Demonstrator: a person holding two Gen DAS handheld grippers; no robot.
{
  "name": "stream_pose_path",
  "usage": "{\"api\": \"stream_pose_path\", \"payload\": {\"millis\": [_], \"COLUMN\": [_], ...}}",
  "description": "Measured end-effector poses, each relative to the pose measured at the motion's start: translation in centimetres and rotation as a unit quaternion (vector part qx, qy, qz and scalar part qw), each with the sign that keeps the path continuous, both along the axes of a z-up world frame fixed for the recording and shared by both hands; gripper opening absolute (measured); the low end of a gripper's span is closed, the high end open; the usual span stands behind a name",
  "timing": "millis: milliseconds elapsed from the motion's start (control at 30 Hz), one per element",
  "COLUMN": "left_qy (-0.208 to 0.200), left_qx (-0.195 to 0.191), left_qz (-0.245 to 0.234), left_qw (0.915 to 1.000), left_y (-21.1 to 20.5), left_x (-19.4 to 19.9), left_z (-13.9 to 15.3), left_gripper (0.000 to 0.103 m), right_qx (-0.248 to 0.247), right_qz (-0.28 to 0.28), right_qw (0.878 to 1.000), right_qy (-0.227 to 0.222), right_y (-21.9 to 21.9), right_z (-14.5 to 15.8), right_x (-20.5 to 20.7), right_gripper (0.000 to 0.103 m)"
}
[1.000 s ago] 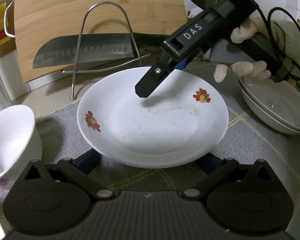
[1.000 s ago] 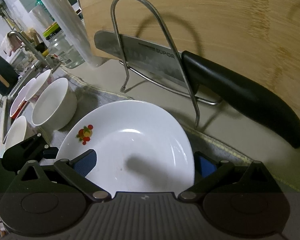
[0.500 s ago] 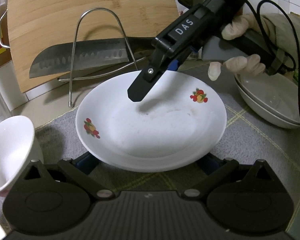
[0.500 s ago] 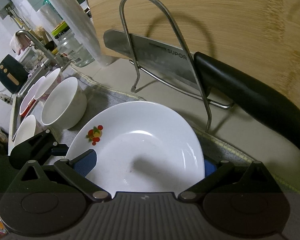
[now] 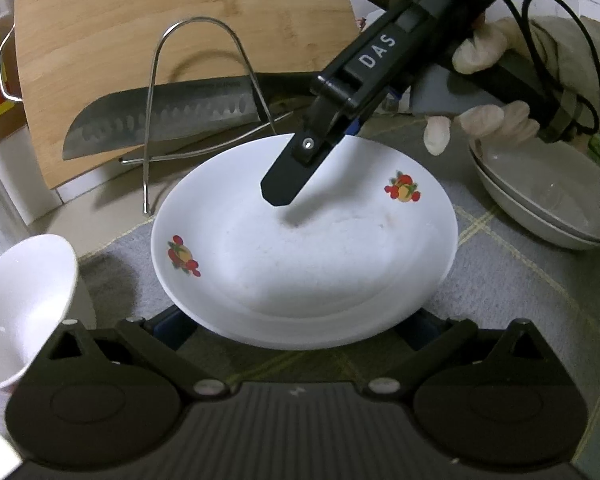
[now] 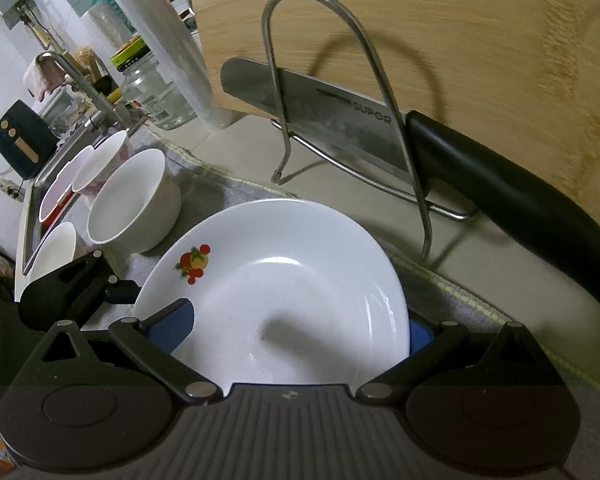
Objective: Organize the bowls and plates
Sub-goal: 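Lift the fruit-print plate with the right gripper and carry it toward the plate stack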
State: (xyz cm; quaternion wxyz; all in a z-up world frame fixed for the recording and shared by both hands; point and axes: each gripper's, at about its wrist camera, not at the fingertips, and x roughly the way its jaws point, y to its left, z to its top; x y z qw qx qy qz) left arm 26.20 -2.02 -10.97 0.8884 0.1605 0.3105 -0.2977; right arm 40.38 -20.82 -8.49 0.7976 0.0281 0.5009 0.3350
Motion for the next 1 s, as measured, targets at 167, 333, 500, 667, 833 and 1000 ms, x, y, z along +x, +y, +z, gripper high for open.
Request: {"api": "stream_pose_path", "payload": {"millis": [167,333,500,667,833,1000], "left_qy": [0.002,-0.001,-0.004,-0.001,0.001,0.001], "left_qx": [0.0,0.0,0.001,-0.002,0.001,0.003], "left_qz": [-0.001,-0.001,-0.002,-0.003,-0.007,-0.012], "left_qw": [1.0,1.0,1.0,1.0,1.0,0.9999], "left_y": [0.3,0.6,0.7,1.0,1.2,1.4], "left_x": [-0.7,-1.5,-2.7,-3.8,-5.1,-6.5], "left_z": [0.4,1.1,1.7,2.1,2.7,2.9], "left_gripper": [0.103,0.102,0.102,0.102,0.102,0.102], "right_qx": [0.001,0.005,0.005,0.007,0.006,0.011], "right_qz": [0.003,0.007,0.01,0.009,0.009,0.001], "right_qw": [1.0,1.0,1.0,1.0,1.0,1.0], "right_qy": [-0.001,-0.006,-0.011,-0.011,-0.01,-0.007], "right_y": [0.1,0.3,0.5,0.6,0.6,0.4], "right_z": [0.4,1.3,2.1,2.7,3.1,3.4], "right_x": [-0.8,-1.8,-3.1,-4.6,-6.4,-8.6], "right_gripper": [0.103,0.103,0.103,0.103,0.103,0.103]}}
